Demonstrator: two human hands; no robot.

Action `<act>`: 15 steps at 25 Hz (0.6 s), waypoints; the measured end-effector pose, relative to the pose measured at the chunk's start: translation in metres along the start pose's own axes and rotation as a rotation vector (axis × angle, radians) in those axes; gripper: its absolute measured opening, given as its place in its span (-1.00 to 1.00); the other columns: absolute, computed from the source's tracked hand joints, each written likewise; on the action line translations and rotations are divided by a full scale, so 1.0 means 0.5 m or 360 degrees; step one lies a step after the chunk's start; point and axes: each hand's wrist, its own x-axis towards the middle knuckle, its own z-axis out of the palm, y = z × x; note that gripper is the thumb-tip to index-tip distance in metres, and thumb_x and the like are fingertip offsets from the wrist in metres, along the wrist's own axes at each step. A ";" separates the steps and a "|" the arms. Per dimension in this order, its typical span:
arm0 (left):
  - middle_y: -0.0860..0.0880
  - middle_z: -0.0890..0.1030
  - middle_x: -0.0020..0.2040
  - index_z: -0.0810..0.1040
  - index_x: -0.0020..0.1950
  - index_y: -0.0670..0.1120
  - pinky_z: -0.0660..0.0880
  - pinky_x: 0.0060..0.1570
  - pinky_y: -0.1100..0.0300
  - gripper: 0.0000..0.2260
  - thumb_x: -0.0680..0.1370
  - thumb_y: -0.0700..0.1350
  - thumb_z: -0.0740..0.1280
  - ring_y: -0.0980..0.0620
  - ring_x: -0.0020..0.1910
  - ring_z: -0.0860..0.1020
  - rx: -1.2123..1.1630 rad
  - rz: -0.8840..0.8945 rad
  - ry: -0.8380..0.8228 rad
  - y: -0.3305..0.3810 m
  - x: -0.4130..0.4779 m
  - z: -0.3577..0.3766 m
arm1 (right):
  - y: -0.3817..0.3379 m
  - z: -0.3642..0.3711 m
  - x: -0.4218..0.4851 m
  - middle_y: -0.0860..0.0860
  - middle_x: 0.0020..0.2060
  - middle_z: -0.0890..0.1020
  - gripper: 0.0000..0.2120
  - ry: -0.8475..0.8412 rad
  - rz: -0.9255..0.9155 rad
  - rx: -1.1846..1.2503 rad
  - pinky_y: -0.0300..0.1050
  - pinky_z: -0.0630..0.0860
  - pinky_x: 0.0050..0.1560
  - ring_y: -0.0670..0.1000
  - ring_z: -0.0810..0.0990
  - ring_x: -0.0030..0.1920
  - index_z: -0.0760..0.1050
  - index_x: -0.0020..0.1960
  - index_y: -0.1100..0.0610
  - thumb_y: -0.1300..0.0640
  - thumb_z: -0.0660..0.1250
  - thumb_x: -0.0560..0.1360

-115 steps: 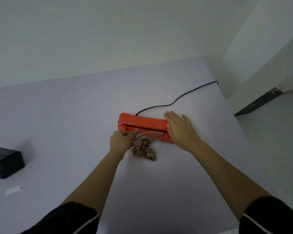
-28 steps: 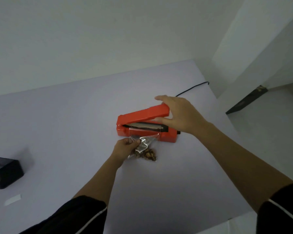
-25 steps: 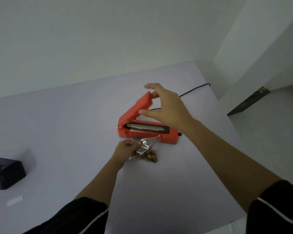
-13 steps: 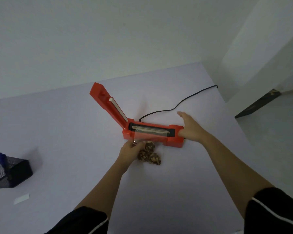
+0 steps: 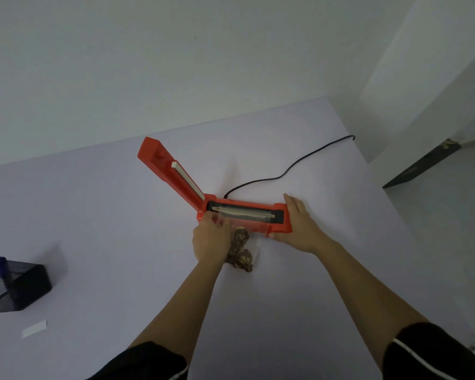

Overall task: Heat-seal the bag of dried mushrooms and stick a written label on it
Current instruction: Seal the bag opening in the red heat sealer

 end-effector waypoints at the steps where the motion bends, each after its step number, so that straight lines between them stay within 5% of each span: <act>1: -0.04 0.56 -0.08 0.47 0.11 -0.12 0.48 -0.16 0.16 -0.81 0.57 -0.06 0.23 -0.03 -0.16 0.54 -0.0003 -0.0005 0.0036 0.000 -0.003 0.002 | -0.001 0.001 0.000 0.07 0.51 -0.04 0.04 0.0002 0.0003 0.0009 0.05 0.15 0.45 0.10 0.08 0.49 -0.18 0.51 0.13 -0.08 0.47 0.35; 6: -0.03 0.57 -0.14 0.51 0.03 -0.13 0.49 -0.24 0.18 -0.84 0.59 -0.07 0.22 0.00 -0.24 0.56 0.0117 -0.0032 0.0151 0.008 -0.003 0.010 | -0.002 0.005 -0.001 0.08 0.51 -0.04 0.04 0.0018 0.0021 0.0024 0.06 0.16 0.45 0.11 0.07 0.49 -0.20 0.51 0.13 -0.07 0.47 0.35; 11: -0.09 0.61 -0.19 0.56 -0.12 -0.13 0.59 -0.27 0.08 -0.84 0.57 -0.13 0.22 -0.06 -0.34 0.57 0.0314 0.0266 0.0275 0.007 -0.008 0.018 | -0.003 0.004 -0.003 0.09 0.51 -0.05 0.04 0.0028 0.0020 0.0038 0.07 0.14 0.47 0.11 0.06 0.49 -0.21 0.51 0.14 -0.07 0.46 0.36; 15: -0.12 0.54 0.09 0.57 -0.13 -0.22 0.56 -0.27 0.08 -0.81 0.57 -0.15 0.24 -0.13 -0.30 0.56 0.0403 0.0425 0.0300 -0.001 -0.018 0.021 | 0.001 0.003 -0.007 0.08 0.52 -0.07 0.04 0.0029 0.0023 0.0024 0.07 0.13 0.46 0.11 0.04 0.50 -0.22 0.51 0.13 -0.08 0.46 0.36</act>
